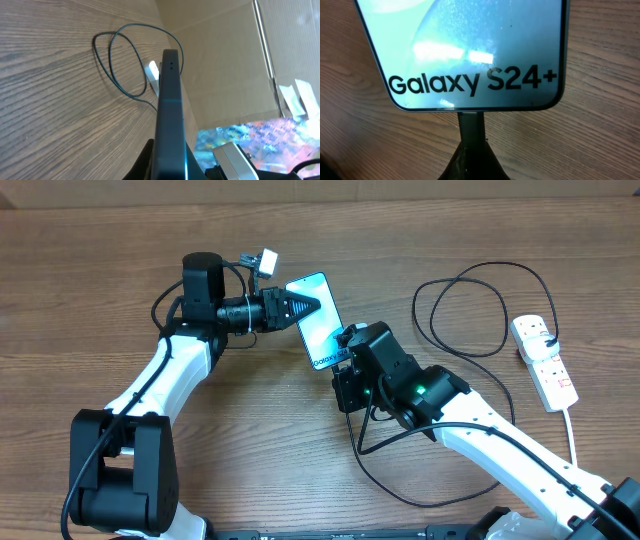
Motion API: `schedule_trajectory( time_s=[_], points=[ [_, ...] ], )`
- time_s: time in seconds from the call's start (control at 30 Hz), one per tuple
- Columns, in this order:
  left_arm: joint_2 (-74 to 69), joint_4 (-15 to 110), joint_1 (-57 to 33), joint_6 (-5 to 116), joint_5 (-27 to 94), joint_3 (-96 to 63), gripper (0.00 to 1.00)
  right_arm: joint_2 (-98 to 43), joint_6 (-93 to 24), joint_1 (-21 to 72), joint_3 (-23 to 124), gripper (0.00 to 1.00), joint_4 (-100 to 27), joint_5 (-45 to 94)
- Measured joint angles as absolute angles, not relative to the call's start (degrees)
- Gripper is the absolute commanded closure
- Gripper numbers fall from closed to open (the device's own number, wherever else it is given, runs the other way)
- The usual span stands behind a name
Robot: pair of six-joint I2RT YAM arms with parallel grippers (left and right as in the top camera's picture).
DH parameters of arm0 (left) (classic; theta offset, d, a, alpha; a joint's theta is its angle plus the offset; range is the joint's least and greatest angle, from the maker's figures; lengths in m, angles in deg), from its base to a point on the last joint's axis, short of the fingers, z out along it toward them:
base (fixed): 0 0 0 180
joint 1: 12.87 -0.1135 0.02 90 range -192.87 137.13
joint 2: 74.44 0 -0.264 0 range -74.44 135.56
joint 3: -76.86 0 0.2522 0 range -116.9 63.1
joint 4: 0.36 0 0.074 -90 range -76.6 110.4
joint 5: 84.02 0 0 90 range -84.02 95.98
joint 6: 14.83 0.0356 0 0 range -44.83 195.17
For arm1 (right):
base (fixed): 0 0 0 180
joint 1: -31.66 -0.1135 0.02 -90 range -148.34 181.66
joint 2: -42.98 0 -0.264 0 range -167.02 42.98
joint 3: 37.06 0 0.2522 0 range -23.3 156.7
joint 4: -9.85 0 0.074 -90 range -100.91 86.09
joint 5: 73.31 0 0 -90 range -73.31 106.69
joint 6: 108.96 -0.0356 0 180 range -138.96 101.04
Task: Plug charger to phone and switch on socket
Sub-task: 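Push the USB-C plug into the phone's bottom port with the right gripper, then open the right gripper and withdraw it from the plugged cable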
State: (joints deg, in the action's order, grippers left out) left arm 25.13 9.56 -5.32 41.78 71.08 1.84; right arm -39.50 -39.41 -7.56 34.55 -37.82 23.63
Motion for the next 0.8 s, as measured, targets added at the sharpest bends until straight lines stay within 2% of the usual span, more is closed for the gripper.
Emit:
schedule_trajectory(
  time_s=[0.8],
  points=[
    [25.1, 17.08, -5.32, 48.82, 73.62, 0.84, 0.96, -39.74, -36.81, -7.8, 35.53, 0.96, -39.55, 24.06]
  ],
)
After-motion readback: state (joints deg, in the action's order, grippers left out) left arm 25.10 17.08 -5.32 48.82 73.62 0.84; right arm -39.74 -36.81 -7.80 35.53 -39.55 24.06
